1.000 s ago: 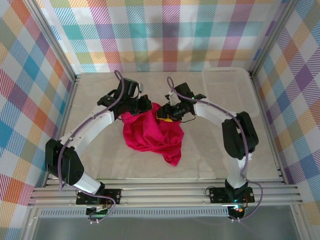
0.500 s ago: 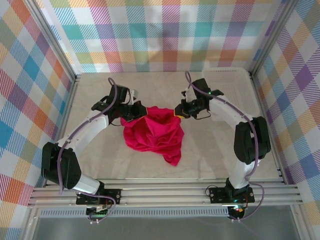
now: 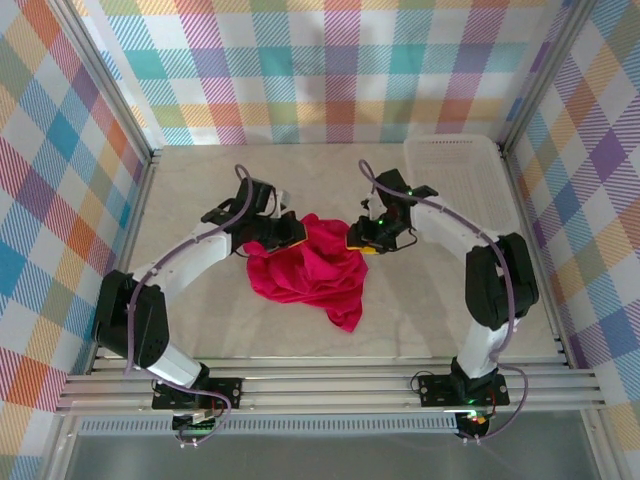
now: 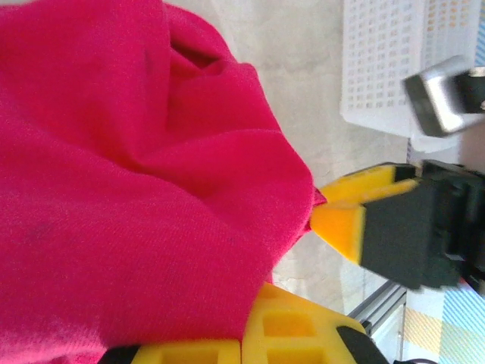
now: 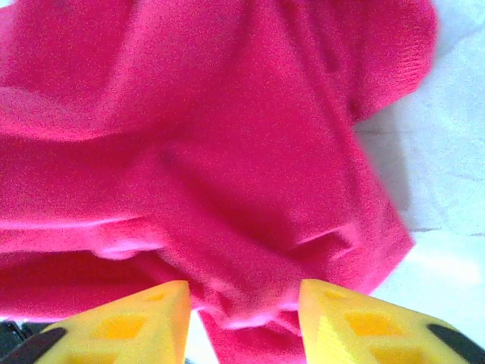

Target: Fold the inside-out t-shirt

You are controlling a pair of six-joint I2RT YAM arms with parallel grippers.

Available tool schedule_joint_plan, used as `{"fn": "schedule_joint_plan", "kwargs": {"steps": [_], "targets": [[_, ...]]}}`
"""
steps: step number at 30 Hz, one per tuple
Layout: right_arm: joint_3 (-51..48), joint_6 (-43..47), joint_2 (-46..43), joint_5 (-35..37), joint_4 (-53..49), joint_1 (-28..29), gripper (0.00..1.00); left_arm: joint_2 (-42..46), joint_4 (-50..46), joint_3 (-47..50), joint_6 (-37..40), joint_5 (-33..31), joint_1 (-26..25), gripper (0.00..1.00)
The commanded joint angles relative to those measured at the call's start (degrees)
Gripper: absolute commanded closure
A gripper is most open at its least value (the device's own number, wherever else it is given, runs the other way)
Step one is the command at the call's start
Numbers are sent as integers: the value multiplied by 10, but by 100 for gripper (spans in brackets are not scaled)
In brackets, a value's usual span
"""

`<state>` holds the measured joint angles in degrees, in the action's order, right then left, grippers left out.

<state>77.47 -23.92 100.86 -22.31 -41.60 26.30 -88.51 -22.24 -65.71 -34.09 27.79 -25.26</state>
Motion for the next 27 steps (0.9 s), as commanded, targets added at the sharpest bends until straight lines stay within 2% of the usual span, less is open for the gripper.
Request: {"fn": "schedule_joint_plan", "kwargs": {"steps": [1, 2, 5, 10, 14, 18, 19, 20, 21, 23, 24, 27], "targets": [[-2, -22, -54, 28, 16, 29, 73, -1, 14, -7, -10, -5, -4, 100], [-7, -28, -60, 23, 30, 36, 79, 0, 11, -8, -9, -6, -4, 100], [-15, -48, -60, 8, 67, 57, 87, 2, 4, -12, -6, -10, -4, 100], [-21, -77, -24, -14, 128, 90, 89, 4, 3, -12, -8, -12, -4, 100], [-13, -107, 31, -19, 182, 92, 96, 7, -1, -15, -7, -16, -4, 100], [16, -141, 80, 13, 219, 92, 100, 11, -10, -21, -4, -19, -4, 100], [18, -151, 86, 21, 230, 92, 97, 11, -11, -23, -3, -19, -4, 100], [18, -166, 92, 32, 243, 94, 82, 11, -11, -24, -4, -19, -4, 100], [13, -182, 95, 49, 258, 95, 64, 12, -11, -25, -4, -19, -4, 100], [3, -207, 101, 73, 287, 100, 39, 12, -9, -25, -5, -18, -4, 100], [-2, -220, 105, 83, 300, 102, 30, 12, -8, -24, -6, -18, -4, 100], [-15, -265, 126, 97, 338, 111, 23, 10, -5, -21, -9, -15, -4, 100]]}}
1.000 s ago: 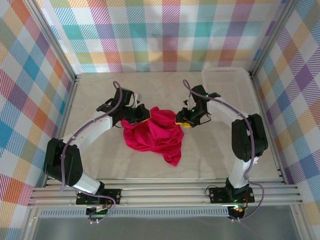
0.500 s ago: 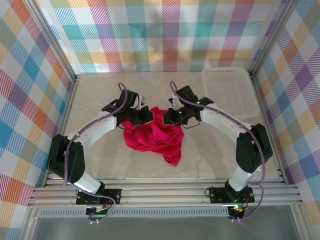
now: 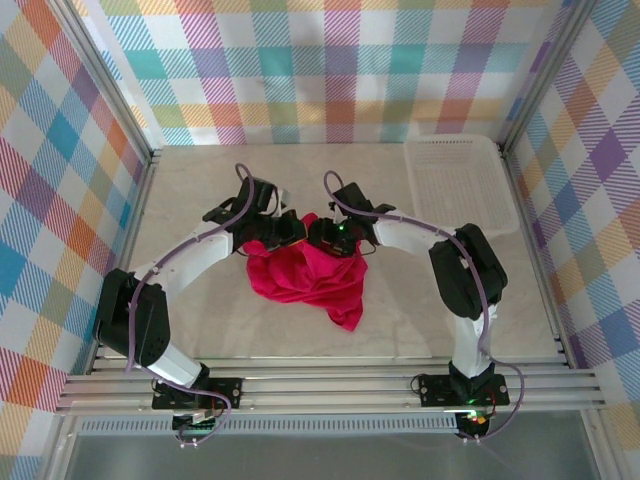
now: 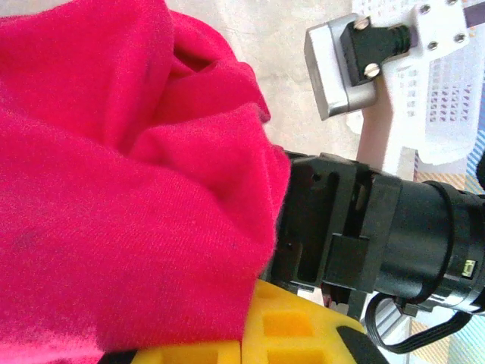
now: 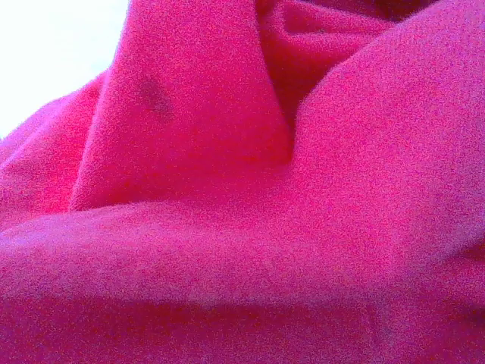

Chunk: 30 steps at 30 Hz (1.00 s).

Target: Fold the inside-out t-shirt

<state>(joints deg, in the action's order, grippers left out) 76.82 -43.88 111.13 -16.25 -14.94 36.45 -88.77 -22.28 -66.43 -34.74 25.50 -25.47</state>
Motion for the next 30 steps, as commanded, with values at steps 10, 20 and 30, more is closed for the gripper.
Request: {"fn": "schedule_joint_plan", "kwargs": {"steps": [10, 20, 30], "targets": [[10, -100, 51, 22, 73, 13, 89, 25, -8, -5, 3, 5, 4, 100], [90, 102, -139, -50, -196, 12, 100, -20, -25, -31, 43, -10, 53, 100], [147, 100, -254, -194, -239, -51, 100, -93, -5, -40, 49, 7, 82, 100]]}}
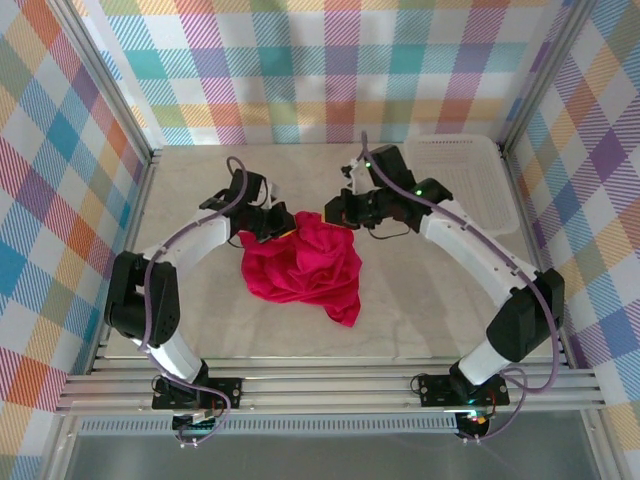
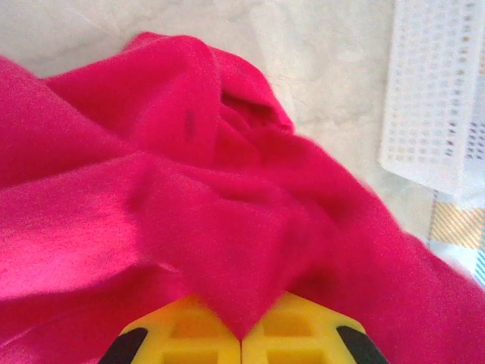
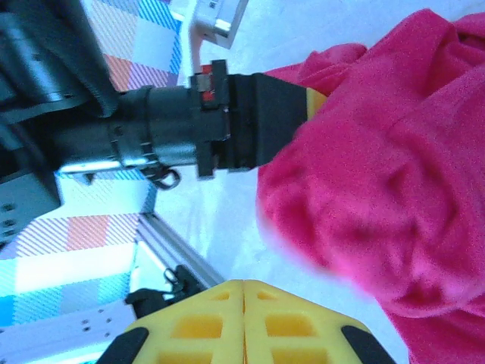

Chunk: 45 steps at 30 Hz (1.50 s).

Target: Fold the inside-out t-shirt

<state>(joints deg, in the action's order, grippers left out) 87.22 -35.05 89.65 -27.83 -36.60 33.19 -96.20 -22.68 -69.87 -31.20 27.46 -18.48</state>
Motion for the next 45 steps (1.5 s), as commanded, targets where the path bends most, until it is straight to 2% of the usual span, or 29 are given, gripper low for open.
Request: {"fn": "schedule_joint_plan", "kwargs": {"steps": [1, 4, 8, 9, 11, 14, 16, 18, 21, 25, 31, 33, 37, 38, 42, 45], "targets": [[47, 7, -46, -91, -13, -23, 100, -21, 1, -3, 12, -11, 13, 100], [35, -3, -62, -103, 36, -36, 100, -17, 16, 15, 5, -9, 13, 100], [14, 15, -36, -46, 31, -41, 100, 0, 21, 33, 3, -15, 13, 99], [4, 23, -21, -30, 24, -40, 100, 6, 12, 33, 6, -19, 13, 94], [-29, 33, 3, 6, 26, -40, 96, 19, -13, 28, 19, -36, 13, 77], [-78, 39, 39, 53, 43, -43, 91, 51, -68, 15, 49, -80, 12, 60], [-104, 30, 61, 60, 57, -54, 91, 79, -98, 5, 68, -115, 6, 53], [-124, 19, 80, 51, 69, -70, 91, 111, -113, 0, 83, -139, -10, 51], [-138, 13, 89, 39, 79, -87, 89, 132, -106, -3, 96, -134, -46, 49], [-131, 19, 94, 35, 70, -98, 81, 98, -94, -27, 99, -131, -103, 47], [-122, 19, 95, 22, 61, -105, 57, -9, -120, -98, 110, -153, -144, 46], [-121, 19, 94, 20, 58, -106, 50, -41, -131, -120, 116, -167, -150, 46], [-115, 18, 95, 13, 58, -107, 46, -94, -152, -152, 122, -187, -152, 53], [-114, 18, 97, 11, 60, -106, 45, -102, -155, -157, 124, -190, -152, 59], [-101, 5, 125, -15, 77, -104, 44, -95, -169, -176, 123, -199, -152, 97], [-70, -8, 170, -30, 97, -87, 44, -57, -183, -195, 122, -209, -150, 100]]}}
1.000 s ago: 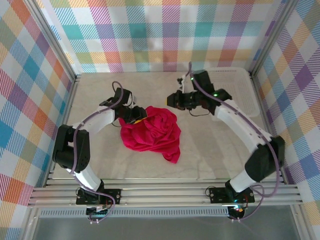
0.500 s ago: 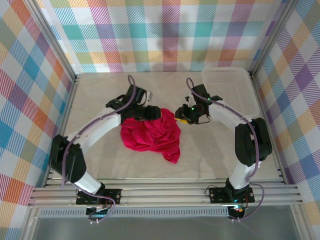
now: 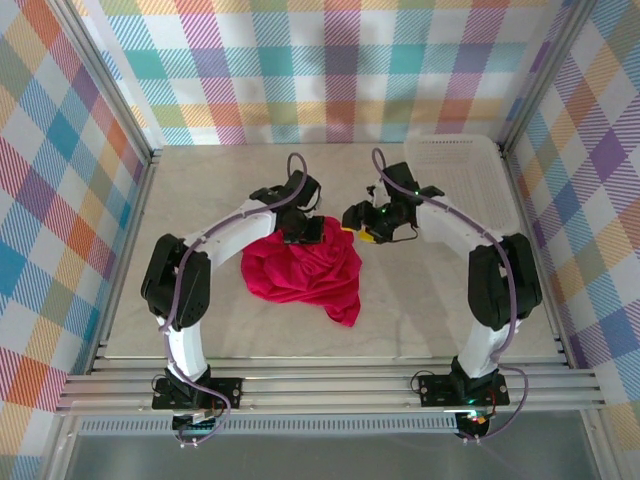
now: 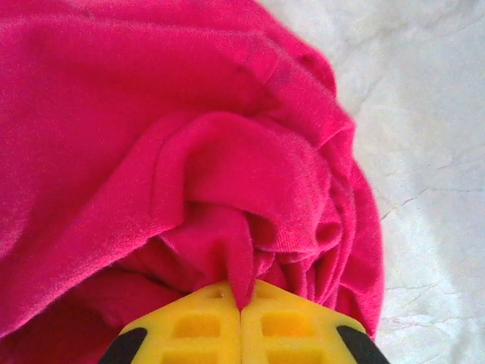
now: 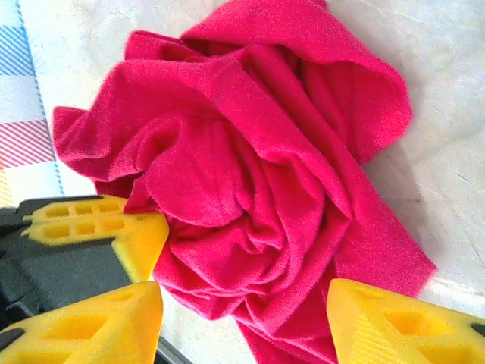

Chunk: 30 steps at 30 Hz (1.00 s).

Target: Fold the inside-out t-shirt

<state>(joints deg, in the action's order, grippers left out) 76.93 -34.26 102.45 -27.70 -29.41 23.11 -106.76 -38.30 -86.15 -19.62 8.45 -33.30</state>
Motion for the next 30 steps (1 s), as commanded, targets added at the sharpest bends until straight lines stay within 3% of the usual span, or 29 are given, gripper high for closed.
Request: {"fn": "schedule_joint_plan", "kwargs": {"steps": [1, 4, 5, 8, 9, 17, 22, 25, 28, 30], "targets": [[47, -19, 59, -35, 28, 21, 44, 62, -30, -38, 5, -17, -1, 100], [103, -34, 126, -47, 35, 45, 45, 104, -42, -58, -1, 2, 5, 100], [116, -45, 149, -45, 44, 50, 53, 119, -42, -60, -4, 15, 8, 100], [130, -76, 196, -17, 59, 49, 96, 167, -42, -57, -16, 45, 24, 100], [126, -79, 199, 5, 58, 46, 100, 186, -43, -52, -20, 50, 34, 100], [53, -53, 135, 21, 64, 21, 100, 327, 11, 70, -46, 86, 135, 100], [34, -17, 76, 5, 33, 21, 100, 315, 66, 161, -75, 112, 138, 100], [6, -9, 39, 8, 25, 22, 100, 321, 106, 237, -89, 91, 136, 100], [-16, 4, 6, 51, 3, 27, 100, 332, 107, 299, -89, 40, 131, 100], [-48, 14, -14, 94, 3, 34, 100, 336, 116, 335, -95, 41, 125, 100]]}}
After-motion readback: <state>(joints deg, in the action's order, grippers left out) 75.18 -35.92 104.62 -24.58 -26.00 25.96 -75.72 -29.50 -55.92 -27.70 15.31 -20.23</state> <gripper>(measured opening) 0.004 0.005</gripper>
